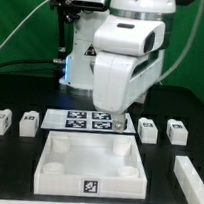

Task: Assemble one leg

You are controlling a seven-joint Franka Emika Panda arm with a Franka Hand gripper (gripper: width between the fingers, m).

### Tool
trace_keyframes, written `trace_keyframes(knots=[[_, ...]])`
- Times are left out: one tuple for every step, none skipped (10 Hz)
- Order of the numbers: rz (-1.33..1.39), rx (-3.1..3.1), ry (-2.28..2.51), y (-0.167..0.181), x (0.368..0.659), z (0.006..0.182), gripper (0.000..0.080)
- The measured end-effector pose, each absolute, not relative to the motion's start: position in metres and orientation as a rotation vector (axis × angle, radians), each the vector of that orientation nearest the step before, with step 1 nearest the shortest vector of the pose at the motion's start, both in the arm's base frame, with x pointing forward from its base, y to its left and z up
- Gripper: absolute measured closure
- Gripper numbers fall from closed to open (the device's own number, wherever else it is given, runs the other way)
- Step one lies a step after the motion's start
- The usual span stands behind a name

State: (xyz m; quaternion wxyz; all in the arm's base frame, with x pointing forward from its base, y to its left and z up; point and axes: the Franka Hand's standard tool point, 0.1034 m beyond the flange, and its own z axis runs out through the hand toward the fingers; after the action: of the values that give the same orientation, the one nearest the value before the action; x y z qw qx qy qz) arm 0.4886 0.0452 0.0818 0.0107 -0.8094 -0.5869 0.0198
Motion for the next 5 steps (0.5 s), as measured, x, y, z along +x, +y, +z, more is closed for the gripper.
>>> trace_keyframes(knots=[[0.043, -2.374, -2.023, 0.036, 0.469, 0.071, 0.015], [0.044, -2.267, -2.128, 0.025, 0.445, 0.058, 0.015], [0.041, -2.229, -2.162, 0.018, 0.434, 0.049, 0.015], [0.018, -2.184, -2.211, 0.011, 0.43, 0.04, 0.015], [0.016, -2.197, -2.191, 0.006, 0.427, 0.031, 0.015]])
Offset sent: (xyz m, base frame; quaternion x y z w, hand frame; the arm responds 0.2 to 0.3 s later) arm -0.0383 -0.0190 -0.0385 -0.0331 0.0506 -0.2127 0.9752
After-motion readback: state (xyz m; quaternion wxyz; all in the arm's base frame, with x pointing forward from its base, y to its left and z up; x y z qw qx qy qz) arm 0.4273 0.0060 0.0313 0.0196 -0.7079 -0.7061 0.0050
